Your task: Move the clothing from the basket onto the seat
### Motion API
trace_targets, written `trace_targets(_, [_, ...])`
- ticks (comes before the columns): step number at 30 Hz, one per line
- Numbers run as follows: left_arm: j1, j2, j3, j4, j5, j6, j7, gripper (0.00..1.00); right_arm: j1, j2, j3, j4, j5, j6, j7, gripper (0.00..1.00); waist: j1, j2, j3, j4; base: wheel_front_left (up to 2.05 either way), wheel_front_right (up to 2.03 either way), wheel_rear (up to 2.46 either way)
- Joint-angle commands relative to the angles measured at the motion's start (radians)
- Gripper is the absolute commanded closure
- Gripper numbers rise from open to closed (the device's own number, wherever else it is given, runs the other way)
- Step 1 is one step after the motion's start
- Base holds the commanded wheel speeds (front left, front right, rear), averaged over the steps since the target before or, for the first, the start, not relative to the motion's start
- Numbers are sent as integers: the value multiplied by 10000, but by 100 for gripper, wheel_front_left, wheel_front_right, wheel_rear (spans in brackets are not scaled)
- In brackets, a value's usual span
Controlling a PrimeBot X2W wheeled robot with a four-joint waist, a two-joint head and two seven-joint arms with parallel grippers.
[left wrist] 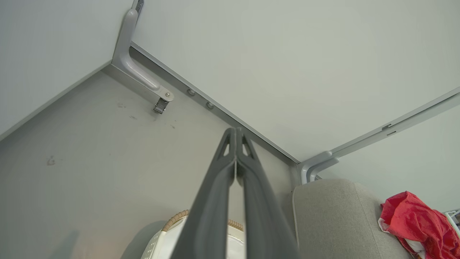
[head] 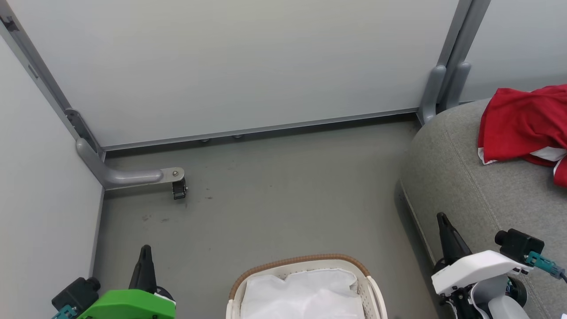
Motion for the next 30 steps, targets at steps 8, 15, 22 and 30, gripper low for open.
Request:
trace_targets(8, [-420,27,262,-261,-1153,-115,333,100,-73,-62,-204,-304,1404,-4,353,100,0,0,4,-9,0,0,0])
trace_targets(15, [-498,29,408,-326,-1917,-169,577,100,-65,-70,-320,-397,2352,-5,594,100,0,0,7,-17,0,0,0])
trace_targets(22, [-576,32,558,-387,-2635,-205,796,100,-56,-76,-430,-483,3231,-6,815,100,0,0,10,-25,0,0,0])
trace_targets(30, [-653,34,703,-461,-3379,-260,1029,100,-46,-83,-540,-572,4160,-7,1051,100,0,0,13,-34,0,0,0])
